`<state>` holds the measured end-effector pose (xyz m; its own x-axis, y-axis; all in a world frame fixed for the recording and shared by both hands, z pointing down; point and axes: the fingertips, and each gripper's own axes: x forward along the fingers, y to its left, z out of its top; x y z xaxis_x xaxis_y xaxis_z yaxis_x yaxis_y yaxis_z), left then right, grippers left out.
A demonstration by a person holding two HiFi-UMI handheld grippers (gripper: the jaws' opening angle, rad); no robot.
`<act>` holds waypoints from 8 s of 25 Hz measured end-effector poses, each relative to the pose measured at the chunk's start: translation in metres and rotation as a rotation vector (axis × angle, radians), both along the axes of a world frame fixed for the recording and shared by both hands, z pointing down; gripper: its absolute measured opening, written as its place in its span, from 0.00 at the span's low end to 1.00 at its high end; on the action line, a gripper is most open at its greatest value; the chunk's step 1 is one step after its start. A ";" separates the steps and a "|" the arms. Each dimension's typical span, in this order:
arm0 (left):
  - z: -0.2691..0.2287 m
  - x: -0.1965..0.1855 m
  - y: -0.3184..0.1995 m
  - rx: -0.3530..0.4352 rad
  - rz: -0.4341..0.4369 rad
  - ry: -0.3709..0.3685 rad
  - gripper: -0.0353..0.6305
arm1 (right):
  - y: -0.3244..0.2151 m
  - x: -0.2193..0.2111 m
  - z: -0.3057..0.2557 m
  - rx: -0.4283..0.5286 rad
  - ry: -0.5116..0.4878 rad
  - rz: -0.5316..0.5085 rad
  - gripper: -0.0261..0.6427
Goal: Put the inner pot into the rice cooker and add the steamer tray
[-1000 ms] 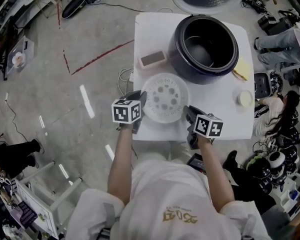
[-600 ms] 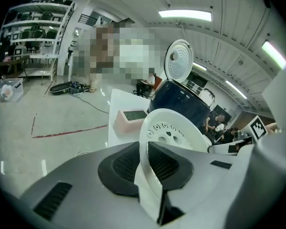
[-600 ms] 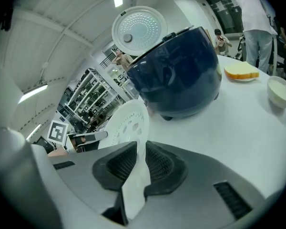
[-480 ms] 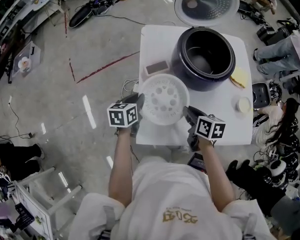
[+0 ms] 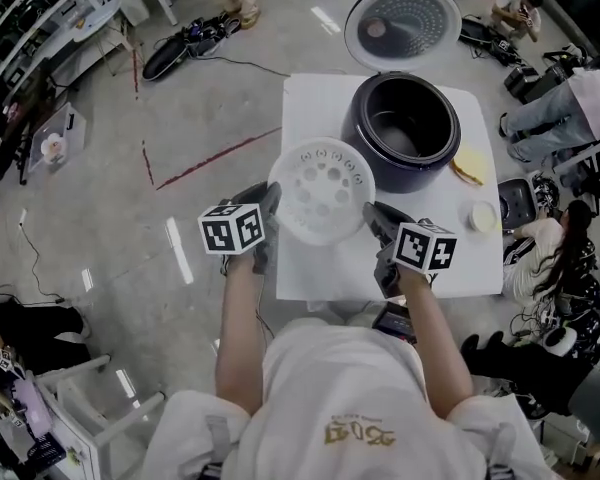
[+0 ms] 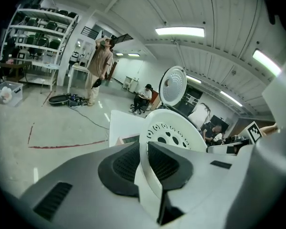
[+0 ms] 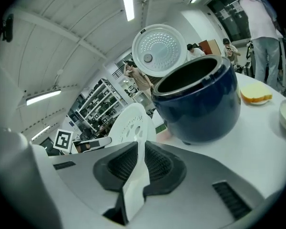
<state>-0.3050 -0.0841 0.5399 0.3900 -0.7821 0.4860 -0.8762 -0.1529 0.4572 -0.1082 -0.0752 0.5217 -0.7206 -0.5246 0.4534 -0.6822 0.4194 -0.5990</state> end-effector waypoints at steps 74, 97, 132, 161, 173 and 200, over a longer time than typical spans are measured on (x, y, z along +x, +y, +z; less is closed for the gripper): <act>-0.070 0.180 -0.207 0.095 0.219 -0.200 0.20 | -0.206 0.177 -0.059 0.163 0.087 0.201 0.12; -0.072 0.177 -0.201 0.051 0.259 -0.200 0.21 | -0.201 0.172 -0.060 0.108 0.076 0.174 0.13; -0.053 0.187 -0.202 0.144 0.288 -0.531 0.35 | -0.206 0.176 -0.046 0.366 0.492 0.121 0.16; -0.081 0.165 -0.068 0.281 0.199 -0.115 0.08 | -0.070 0.150 -0.084 0.459 0.198 0.276 0.06; -0.091 0.166 -0.052 0.307 0.232 -0.115 0.08 | -0.053 0.138 -0.089 0.475 0.222 0.262 0.06; -0.092 0.182 -0.066 0.295 0.234 -0.084 0.08 | -0.063 0.149 -0.087 0.450 0.212 0.243 0.05</act>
<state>-0.1229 -0.1500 0.4478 0.5431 -0.7876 0.2911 -0.8345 -0.4676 0.2916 0.0411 -0.1378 0.4343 -0.4723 -0.8398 0.2678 -0.8772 0.4181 -0.2361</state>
